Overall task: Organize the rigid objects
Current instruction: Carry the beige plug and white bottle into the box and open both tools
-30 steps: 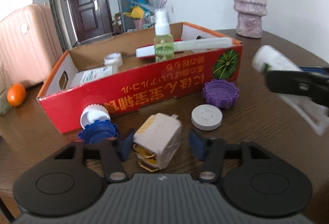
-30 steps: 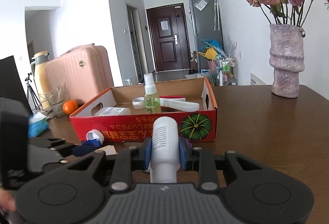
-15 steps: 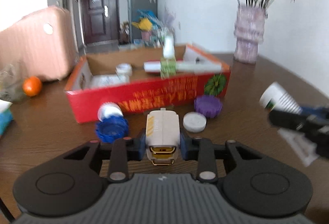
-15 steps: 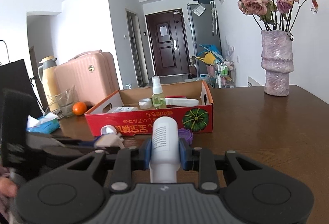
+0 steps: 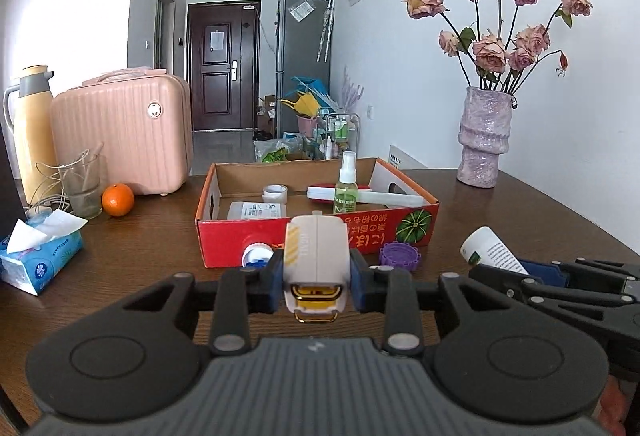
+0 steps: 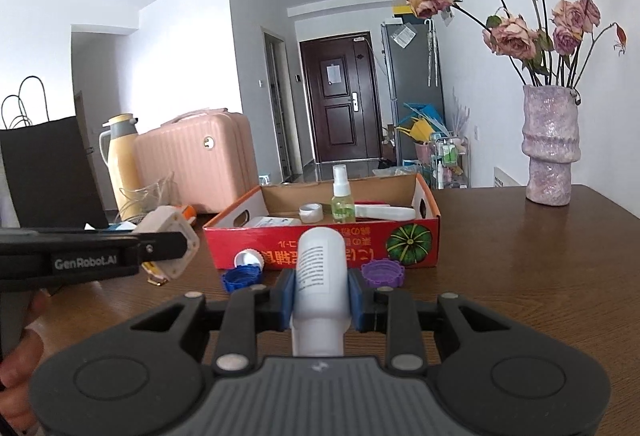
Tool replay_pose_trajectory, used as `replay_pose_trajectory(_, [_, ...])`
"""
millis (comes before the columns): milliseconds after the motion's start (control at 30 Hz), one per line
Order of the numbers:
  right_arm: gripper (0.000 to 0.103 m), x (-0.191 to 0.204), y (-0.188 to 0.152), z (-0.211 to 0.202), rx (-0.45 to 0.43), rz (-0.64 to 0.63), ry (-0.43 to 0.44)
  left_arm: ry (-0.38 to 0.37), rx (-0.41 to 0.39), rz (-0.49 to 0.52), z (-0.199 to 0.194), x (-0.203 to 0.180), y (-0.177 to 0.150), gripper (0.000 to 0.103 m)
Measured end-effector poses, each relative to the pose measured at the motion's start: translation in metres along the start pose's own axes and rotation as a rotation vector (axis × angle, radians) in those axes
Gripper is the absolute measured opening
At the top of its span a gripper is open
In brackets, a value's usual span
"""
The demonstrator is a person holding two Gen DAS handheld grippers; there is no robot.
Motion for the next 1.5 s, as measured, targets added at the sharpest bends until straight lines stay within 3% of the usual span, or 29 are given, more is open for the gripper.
replay_pose_trajectory(267, [0.027,-0.004,0.008,0.007,0.000,0.001,-0.004,0.000,0.001,-0.008,0.009,0.003,0.003,0.032])
replay_pose_trajectory(533, [0.027,-0.011,0.042,0.032,-0.036,-0.014,-0.006,0.009,-0.035,-0.010,0.033,0.003,0.037,0.032])
replay_pose_trajectory(967, [0.027,-0.048,0.095,0.110,-0.036,-0.005,-0.051,0.031,0.011,-0.043,0.115,0.018,0.075,0.032])
replay_pose_trajectory(1500, [0.027,-0.089,0.122,0.217,0.025,0.003,-0.093,0.066,0.107,-0.073,0.227,0.036,0.093,0.032])
Point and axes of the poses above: each gripper's, at about its wrist camera, not at the fingertips, and z roughly the way its jaws point, x to its left, y to its top, the point moved 5 cm from there along z, roughly the way its jaws point, and after that the axes turned 7 degrees about x, right-handed, at the moved point
